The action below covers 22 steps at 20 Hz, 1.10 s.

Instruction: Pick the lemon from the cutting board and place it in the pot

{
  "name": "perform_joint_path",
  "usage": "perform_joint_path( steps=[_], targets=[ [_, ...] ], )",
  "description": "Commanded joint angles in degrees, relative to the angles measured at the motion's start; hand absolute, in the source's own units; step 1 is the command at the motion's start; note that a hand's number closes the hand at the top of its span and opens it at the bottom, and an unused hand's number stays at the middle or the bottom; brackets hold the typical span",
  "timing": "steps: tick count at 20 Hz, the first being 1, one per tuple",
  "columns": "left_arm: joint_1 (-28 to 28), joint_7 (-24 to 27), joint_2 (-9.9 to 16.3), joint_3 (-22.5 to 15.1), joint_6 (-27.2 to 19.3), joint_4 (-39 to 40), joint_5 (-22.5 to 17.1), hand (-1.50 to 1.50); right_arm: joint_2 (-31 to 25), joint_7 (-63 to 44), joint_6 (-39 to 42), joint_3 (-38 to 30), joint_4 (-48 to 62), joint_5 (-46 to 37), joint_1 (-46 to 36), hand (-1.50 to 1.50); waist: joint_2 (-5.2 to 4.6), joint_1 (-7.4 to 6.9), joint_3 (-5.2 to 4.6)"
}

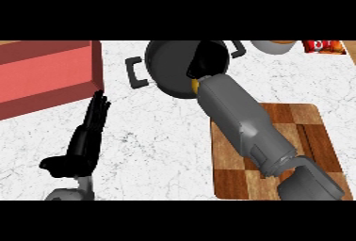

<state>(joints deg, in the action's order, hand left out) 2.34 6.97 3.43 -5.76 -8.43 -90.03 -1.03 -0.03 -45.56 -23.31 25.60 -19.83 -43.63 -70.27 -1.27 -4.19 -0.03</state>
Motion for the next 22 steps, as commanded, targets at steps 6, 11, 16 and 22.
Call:
perform_joint_path(
  steps=[6,11,16,22],
  targets=[
    [-1.39,1.20,-1.47,-1.68,-1.39,-0.37,1.89,0.00,-0.07,13.09,-3.17,-7.55,3.94,8.05,4.32,-1.50,-0.22,0.28,0.11],
    [0.07,0.23,-1.13,-0.29,-1.18,1.12,0.96,0.00,0.03,20.14,-18.42,-13.84,-5.22,13.27,4.59,-1.50,-0.03,1.38,0.22],
    [1.06,-0.80,0.35,1.94,0.13,0.24,-1.03,0.00,0.03,31.88,-25.35,-20.30,-10.61,21.06,10.09,-1.50,0.19,1.68,0.16],
    [-1.69,-0.96,0.64,1.11,0.09,-1.98,-0.14,0.00,-1.65,43.56,-24.26,-29.01,-9.88,29.30,11.99,-1.50,0.45,1.98,0.11]
  ],
)
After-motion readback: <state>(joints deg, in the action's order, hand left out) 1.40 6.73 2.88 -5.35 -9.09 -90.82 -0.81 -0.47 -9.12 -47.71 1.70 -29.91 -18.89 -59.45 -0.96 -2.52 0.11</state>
